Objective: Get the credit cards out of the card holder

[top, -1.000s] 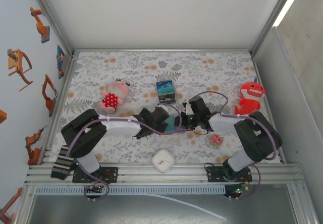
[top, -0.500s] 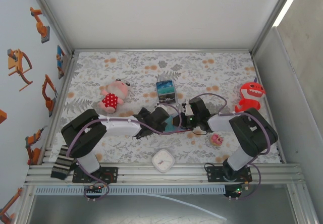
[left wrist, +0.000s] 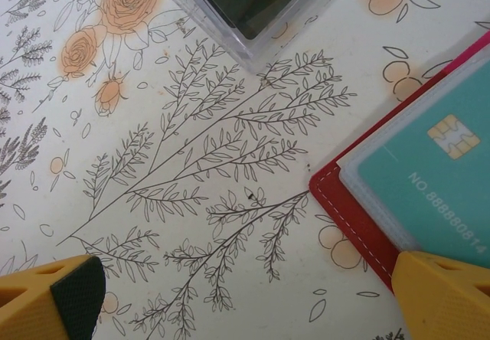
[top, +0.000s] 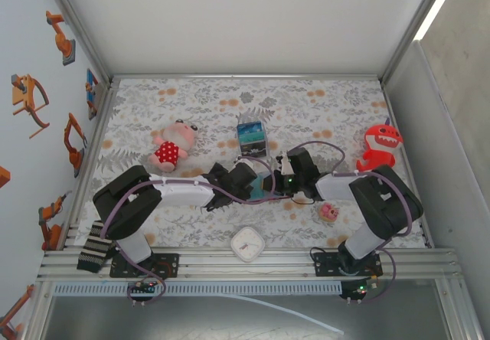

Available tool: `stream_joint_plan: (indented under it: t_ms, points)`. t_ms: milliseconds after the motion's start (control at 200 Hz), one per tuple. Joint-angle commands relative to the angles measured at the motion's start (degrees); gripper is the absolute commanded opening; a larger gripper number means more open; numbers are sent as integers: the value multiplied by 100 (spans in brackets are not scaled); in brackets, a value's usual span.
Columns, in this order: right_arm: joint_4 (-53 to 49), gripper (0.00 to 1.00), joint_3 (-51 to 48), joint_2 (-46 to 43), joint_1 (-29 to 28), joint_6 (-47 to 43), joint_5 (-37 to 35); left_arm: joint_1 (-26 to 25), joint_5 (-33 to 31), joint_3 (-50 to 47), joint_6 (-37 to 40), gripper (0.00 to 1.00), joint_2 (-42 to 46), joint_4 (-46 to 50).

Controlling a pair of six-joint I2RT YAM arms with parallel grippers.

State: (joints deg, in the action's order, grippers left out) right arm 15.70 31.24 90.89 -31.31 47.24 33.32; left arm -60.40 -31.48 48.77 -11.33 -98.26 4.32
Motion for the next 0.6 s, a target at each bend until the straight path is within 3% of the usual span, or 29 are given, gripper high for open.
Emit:
stream_joint_plan:
  t_ms: [0,326,591]
  points:
    - [-832,0,195,-300,-7,-397,-464,-81,122,97,-100,97,-99,184]
    - [-2056,0,705,-502,-7,-956,-995,-85,56,106,-71,97,-51,231]
    - [-2316,0,811,-572,-7,-1055,-1152,-81,51,88,-58,97,208,275]
